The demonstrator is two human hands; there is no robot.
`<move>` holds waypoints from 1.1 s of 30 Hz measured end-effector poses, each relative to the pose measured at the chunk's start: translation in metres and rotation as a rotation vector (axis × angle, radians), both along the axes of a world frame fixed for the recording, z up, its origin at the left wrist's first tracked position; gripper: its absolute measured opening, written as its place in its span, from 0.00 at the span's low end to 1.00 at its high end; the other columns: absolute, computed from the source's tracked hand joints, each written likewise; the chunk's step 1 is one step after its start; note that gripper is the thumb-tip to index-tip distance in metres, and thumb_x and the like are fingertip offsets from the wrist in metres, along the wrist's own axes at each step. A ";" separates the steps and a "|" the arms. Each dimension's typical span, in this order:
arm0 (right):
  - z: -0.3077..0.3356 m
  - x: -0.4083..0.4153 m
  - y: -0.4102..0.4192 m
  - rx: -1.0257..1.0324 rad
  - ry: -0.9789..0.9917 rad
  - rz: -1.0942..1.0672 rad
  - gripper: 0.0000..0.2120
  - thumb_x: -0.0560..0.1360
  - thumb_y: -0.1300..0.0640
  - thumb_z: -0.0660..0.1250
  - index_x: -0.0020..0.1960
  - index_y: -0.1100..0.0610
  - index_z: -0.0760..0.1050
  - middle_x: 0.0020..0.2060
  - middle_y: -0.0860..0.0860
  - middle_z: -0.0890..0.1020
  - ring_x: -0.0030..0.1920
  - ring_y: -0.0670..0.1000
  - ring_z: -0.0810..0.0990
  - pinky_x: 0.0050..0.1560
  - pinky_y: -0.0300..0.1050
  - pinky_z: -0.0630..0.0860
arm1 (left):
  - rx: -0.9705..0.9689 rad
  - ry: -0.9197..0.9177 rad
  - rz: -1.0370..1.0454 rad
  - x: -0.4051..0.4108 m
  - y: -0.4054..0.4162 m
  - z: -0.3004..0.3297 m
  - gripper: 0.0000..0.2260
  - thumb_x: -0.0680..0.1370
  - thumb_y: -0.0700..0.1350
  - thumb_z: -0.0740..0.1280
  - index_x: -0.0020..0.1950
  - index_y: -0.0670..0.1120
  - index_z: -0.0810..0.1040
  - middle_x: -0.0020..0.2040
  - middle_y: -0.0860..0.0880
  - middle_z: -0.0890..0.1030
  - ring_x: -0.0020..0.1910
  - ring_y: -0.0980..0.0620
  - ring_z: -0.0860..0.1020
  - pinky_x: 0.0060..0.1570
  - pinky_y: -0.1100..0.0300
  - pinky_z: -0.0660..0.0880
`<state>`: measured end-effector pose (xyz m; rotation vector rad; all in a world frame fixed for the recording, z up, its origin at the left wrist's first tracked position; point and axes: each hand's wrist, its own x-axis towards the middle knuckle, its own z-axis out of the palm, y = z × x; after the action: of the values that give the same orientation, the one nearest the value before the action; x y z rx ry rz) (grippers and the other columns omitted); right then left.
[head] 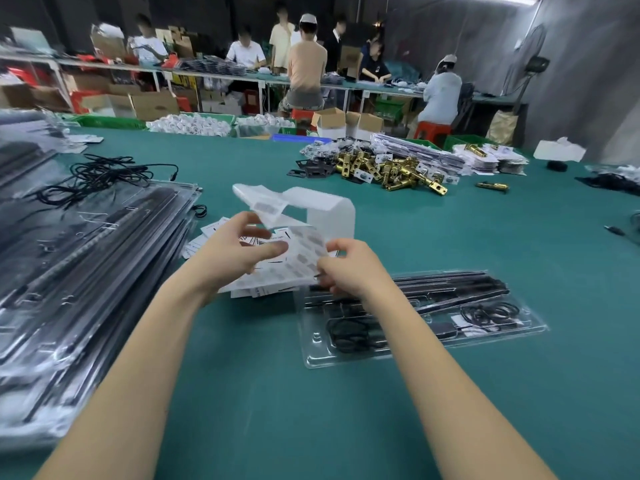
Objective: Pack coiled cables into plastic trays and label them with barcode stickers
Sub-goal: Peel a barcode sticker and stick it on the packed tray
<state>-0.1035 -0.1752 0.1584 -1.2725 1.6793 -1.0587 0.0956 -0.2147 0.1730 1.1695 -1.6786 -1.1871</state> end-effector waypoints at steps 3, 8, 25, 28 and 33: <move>-0.001 -0.014 0.012 0.082 0.031 0.061 0.08 0.73 0.60 0.66 0.49 0.51 0.77 0.32 0.49 0.82 0.28 0.47 0.79 0.27 0.39 0.73 | -0.065 -0.103 -0.014 0.003 0.000 0.004 0.28 0.73 0.53 0.75 0.70 0.61 0.68 0.59 0.57 0.77 0.55 0.57 0.79 0.47 0.59 0.76; 0.004 -0.019 0.018 0.161 -0.126 0.198 0.08 0.80 0.58 0.64 0.56 0.56 0.80 0.40 0.48 0.87 0.31 0.43 0.79 0.30 0.36 0.73 | -0.158 -0.372 -0.191 -0.021 0.009 -0.010 0.21 0.79 0.55 0.68 0.69 0.68 0.69 0.65 0.58 0.75 0.65 0.55 0.74 0.58 0.52 0.76; 0.004 -0.046 0.020 -0.085 -0.433 -0.243 0.14 0.78 0.47 0.71 0.57 0.55 0.78 0.48 0.51 0.86 0.33 0.45 0.83 0.31 0.37 0.77 | 0.313 0.262 -0.285 -0.015 0.005 -0.021 0.16 0.75 0.33 0.71 0.61 0.43 0.79 0.56 0.43 0.85 0.51 0.46 0.85 0.44 0.60 0.81; 0.006 -0.042 0.035 0.089 -0.296 -0.046 0.20 0.74 0.43 0.73 0.58 0.55 0.77 0.43 0.50 0.88 0.37 0.47 0.86 0.32 0.37 0.78 | 0.200 0.409 -0.123 -0.029 0.007 -0.023 0.13 0.75 0.33 0.72 0.58 0.43 0.79 0.54 0.42 0.85 0.50 0.45 0.85 0.44 0.60 0.81; -0.007 -0.037 0.052 0.003 -0.347 0.132 0.08 0.74 0.65 0.73 0.52 0.60 0.79 0.39 0.54 0.86 0.35 0.48 0.84 0.35 0.37 0.79 | 0.178 0.444 -0.214 -0.042 0.014 -0.028 0.20 0.71 0.40 0.74 0.62 0.45 0.76 0.55 0.45 0.85 0.54 0.47 0.84 0.48 0.59 0.81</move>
<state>-0.1408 -0.1236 0.1515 -1.1074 1.3185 -1.1234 0.0532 -0.2005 0.1447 0.7611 -1.4010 -1.6215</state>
